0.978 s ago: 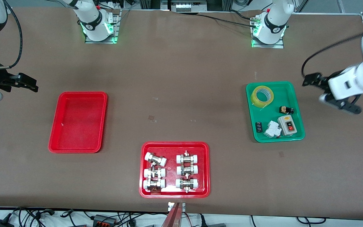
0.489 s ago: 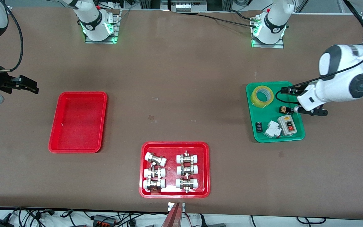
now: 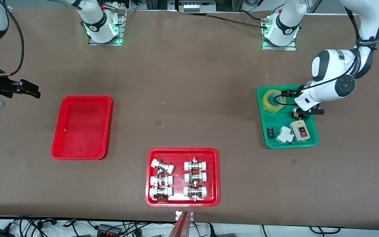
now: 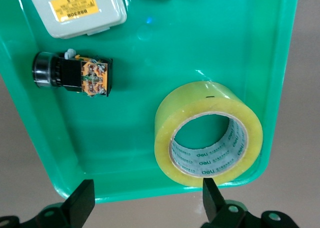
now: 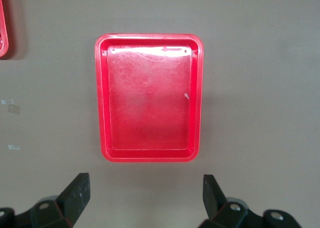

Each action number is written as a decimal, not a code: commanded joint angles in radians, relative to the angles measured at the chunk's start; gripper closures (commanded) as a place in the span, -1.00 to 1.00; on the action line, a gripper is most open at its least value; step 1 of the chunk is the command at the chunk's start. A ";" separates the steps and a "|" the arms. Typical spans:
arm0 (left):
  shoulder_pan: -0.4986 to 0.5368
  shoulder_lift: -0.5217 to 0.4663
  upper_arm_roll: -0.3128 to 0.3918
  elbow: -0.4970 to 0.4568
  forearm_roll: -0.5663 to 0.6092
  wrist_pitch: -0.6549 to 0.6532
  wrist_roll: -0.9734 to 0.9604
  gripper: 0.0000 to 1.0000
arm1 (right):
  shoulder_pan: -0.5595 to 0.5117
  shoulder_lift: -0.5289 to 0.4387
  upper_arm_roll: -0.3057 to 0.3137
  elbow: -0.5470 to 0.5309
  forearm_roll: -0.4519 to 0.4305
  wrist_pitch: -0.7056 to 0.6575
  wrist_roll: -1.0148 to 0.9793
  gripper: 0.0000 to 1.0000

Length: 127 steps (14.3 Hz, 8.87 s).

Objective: Left arm passes tape to right arm into tray
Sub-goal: 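Lower the left gripper onto the yellow tape roll in the green tray, then grasp the tape roll with the left gripper and lift it, then carry the tape with the left gripper while the right gripper approaches it, then close the right gripper on the tape held by the left gripper, then lower the tape into the empty red tray while the left gripper withdraws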

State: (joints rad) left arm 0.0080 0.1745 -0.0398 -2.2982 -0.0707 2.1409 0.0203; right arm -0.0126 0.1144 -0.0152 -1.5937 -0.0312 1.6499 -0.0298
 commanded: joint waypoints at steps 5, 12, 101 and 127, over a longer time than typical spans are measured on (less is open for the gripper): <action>0.000 0.060 -0.011 -0.073 0.018 0.165 -0.048 -0.78 | -0.004 -0.021 0.001 -0.003 0.008 0.016 0.013 -1.00; -0.005 0.080 -0.038 -0.075 0.018 0.182 -0.078 -0.05 | 0.002 -0.038 0.000 -0.009 0.016 0.002 0.007 -1.00; -0.402 0.272 -0.258 0.642 -0.561 0.363 -0.697 0.15 | 0.362 0.444 0.031 0.139 1.073 0.248 -0.602 0.10; 0.109 0.076 -0.273 1.011 0.159 -0.949 -0.140 -1.00 | -0.211 0.568 -0.089 0.011 0.853 -0.010 -0.623 0.09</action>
State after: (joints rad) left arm 0.1174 0.2871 -0.3140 -1.2763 0.0254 1.2087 -0.2369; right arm -0.1841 0.6417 -0.1281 -1.5918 0.8338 1.6655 -0.5945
